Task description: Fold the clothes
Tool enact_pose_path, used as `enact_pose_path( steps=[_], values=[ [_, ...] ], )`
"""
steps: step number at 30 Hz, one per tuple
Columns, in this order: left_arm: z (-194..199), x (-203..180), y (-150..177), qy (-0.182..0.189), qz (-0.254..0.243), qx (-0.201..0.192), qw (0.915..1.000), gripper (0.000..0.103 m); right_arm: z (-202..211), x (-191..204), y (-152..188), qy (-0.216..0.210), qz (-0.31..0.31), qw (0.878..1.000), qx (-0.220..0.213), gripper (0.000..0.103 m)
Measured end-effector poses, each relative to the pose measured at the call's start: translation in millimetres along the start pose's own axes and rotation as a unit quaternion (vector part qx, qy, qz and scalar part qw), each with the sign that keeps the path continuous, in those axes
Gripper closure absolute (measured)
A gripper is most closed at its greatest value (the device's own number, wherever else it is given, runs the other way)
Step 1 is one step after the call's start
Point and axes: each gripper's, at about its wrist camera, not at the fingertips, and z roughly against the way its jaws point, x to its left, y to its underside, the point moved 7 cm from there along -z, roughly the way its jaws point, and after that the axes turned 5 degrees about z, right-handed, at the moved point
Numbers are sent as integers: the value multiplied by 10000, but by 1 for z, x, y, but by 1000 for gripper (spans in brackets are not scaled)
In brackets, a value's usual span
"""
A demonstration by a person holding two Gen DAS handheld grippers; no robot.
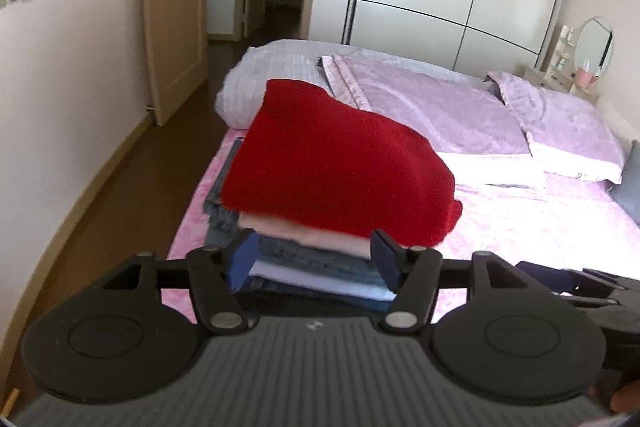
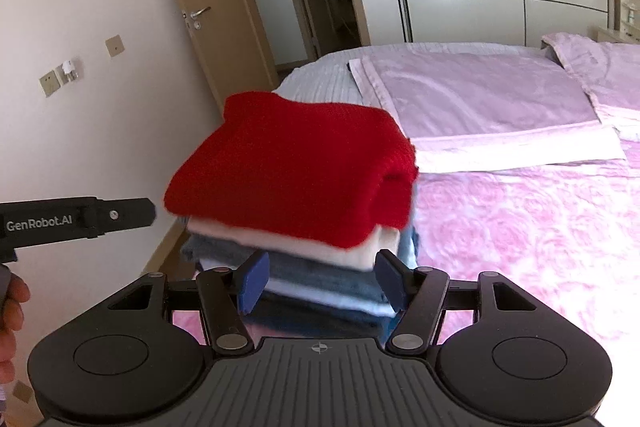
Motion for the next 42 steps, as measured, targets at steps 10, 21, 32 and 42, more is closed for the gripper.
enact_pose_path(
  steps=[10, 21, 32, 42],
  values=[
    [86, -16, 46, -336, -256, -18, 9991, 35, 88, 22, 50, 375, 396, 9985, 28, 40],
    [176, -29, 74, -896, -517, -385, 9939, 18, 167, 46, 90, 519, 131, 9985, -101, 34],
    [181, -14, 76, -787, -548, -275, 9950, 19, 183, 58, 78, 591, -163, 9976, -313, 28],
    [151, 6, 78, -664, -636, 53, 9957, 19, 157, 75, 72, 731, -215, 9971, -87, 28]
  ],
)
